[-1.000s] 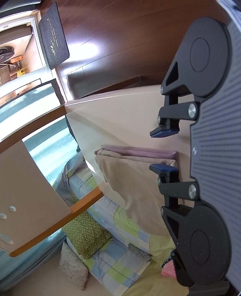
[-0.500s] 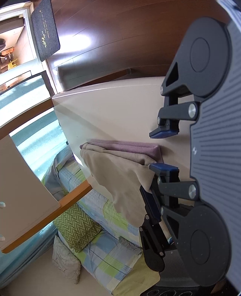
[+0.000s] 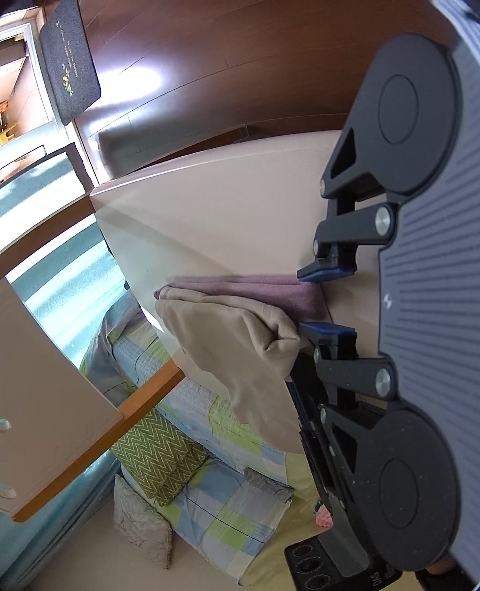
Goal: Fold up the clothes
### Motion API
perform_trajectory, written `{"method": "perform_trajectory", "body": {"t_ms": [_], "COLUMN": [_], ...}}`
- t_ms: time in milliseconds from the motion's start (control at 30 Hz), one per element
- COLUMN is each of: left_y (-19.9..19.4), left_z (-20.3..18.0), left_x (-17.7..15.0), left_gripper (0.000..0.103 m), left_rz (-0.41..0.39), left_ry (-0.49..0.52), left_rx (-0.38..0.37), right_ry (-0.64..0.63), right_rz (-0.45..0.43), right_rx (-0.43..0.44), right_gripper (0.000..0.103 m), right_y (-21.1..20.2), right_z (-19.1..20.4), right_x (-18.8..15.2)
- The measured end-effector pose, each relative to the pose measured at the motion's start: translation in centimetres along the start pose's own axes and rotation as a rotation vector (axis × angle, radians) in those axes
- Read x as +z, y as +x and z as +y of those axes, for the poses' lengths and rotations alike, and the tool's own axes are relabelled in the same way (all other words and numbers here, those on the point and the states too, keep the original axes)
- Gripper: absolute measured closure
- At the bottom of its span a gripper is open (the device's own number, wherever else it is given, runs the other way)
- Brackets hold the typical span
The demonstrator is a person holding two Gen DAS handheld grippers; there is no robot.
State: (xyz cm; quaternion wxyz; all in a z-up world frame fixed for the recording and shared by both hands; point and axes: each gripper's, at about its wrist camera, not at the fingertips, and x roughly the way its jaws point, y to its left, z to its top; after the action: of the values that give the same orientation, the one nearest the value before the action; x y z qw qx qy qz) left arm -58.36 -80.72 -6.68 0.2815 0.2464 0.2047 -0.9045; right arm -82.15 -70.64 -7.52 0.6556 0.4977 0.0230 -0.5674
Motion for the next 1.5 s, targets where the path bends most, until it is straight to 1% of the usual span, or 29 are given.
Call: {"method": "perform_trajectory", "body": {"t_ms": [33,67,100,167,200,300,367,400,467,500,567,633,700,767,833,867,900,967,1000,1033,1100,1167,1200,1233,1267,1300,1367,1400,1500], "left_y": [-0.2,-0.4,-0.3,0.0,0.2,0.1,-0.1,-0.1,-0.6,-1.0,-1.0,-0.5,0.1,0.1,0.0,0.4,0.1,-1.0,-1.5,-2.5,-3.9,-6.1,-6.6,-7.7,-8.3,-9.7,-11.1,-11.5,-13.6], "left_z": [-0.7,-1.4,-2.5,-4.3,-5.2,-6.7,-7.7,-8.7,-9.6,-10.0,-10.2,-10.6,-11.2,-11.4,-11.5,-11.5,-11.4,-10.6,-10.1,-9.5,-8.1,-6.1,-5.7,-4.7,-4.1,-3.0,-2.0,-1.6,-1.2], "left_x": [-0.1,-0.2,-0.3,-0.4,-0.8,-1.6,-2.1,-2.7,-3.3,-3.4,-3.0,-3.0,-3.5,-3.7,-4.0,-3.8,-3.7,-3.6,-3.6,-3.7,-3.6,-4.0,-4.0,-4.2,-4.3,-4.6,-4.6,-4.6,-5.2], "left_gripper": [0.093,0.093,0.093,0.094,0.094,0.094,0.093,0.092,0.089,0.089,0.089,0.089,0.089,0.089,0.089,0.087,0.077,0.068,0.068,0.067,0.057,0.053,0.052,0.051,0.047,0.045,0.040,0.038,0.034], "left_rz": [0.000,0.001,0.003,0.017,0.034,0.041,0.041,0.043,0.038,0.004,-0.015,0.000,0.024,0.029,0.039,0.043,0.044,0.047,0.046,0.039,0.031,0.018,0.016,0.009,0.005,-0.005,-0.010,-0.011,-0.008], "left_ry": [0.066,0.135,0.196,0.267,0.342,0.440,0.503,0.593,0.655,0.669,0.641,0.662,0.720,0.729,0.746,0.749,0.732,0.641,0.619,0.563,0.464,0.285,0.252,0.165,0.121,0.031,-0.045,-0.071,-0.111], "left_rx": [0.017,0.034,0.043,0.045,0.045,0.053,0.076,0.108,0.130,0.152,0.154,0.156,0.158,0.150,0.136,0.134,0.128,0.109,0.109,0.111,0.134,0.200,0.211,0.241,0.257,0.291,0.328,0.344,0.368], "right_ry": [0.011,0.017,0.021,0.039,0.051,0.088,0.104,0.108,0.107,0.101,0.053,0.005,0.012,0.029,0.011,0.005,0.006,0.004,-0.012,-0.028,-0.073,-0.129,-0.165,-0.202,-0.234,-0.263,-0.338,-0.375,-0.433], "right_rz": [0.005,0.011,0.016,0.023,0.027,0.043,0.041,0.035,0.034,0.038,0.040,0.035,0.025,0.026,0.027,0.027,0.026,0.001,-0.015,-0.031,-0.071,-0.102,-0.116,-0.129,-0.135,-0.137,-0.137,-0.136,-0.148], "right_rx": [-0.009,-0.011,-0.012,-0.014,-0.020,-0.031,-0.035,-0.034,-0.034,-0.036,-0.051,-0.062,-0.057,-0.054,-0.065,-0.067,-0.068,-0.080,-0.090,-0.101,-0.140,-0.171,-0.183,-0.195,-0.201,-0.205,-0.219,-0.232,-0.260], "right_gripper": [0.097,0.099,0.100,0.100,0.100,0.100,0.100,0.100,0.100,0.099,0.099,0.100,0.100,0.100,0.100,0.100,0.097,0.094,0.092,0.090,0.076,0.067,0.063,0.059,0.050,0.045,0.039,0.030,0.012], "right_y": [0.1,0.2,0.1,-0.2,-0.5,-1.3,-1.5,-1.6,-1.6,-1.6,-1.6,-1.6,-1.7,-1.9,-2.2,-2.2,-2.2,-2.7,-3.1,-3.4,-4.4,-5.3,-5.7,-6.1,-6.3,-6.4,-6.6,-6.5,-6.7], "right_z": [-0.1,-0.1,-0.2,0.0,0.2,0.5,0.4,0.4,0.4,0.5,1.1,1.6,1.6,1.4,1.6,1.7,1.7,1.9,2.3,2.6,3.5,4.8,5.6,6.3,7.1,7.9,9.8,10.8,12.9], "right_x": [0.1,0.2,0.3,0.1,-0.1,-1.3,-2.0,-2.2,-2.2,-2.1,-2.2,-2.5,-2.8,-2.7,-2.8,-2.8,-2.8,-2.8,-2.9,-3.0,-3.3,-3.8,-4.1,-4.4,-4.8,-5.1,-6.2,-6.8,-8.3]}}
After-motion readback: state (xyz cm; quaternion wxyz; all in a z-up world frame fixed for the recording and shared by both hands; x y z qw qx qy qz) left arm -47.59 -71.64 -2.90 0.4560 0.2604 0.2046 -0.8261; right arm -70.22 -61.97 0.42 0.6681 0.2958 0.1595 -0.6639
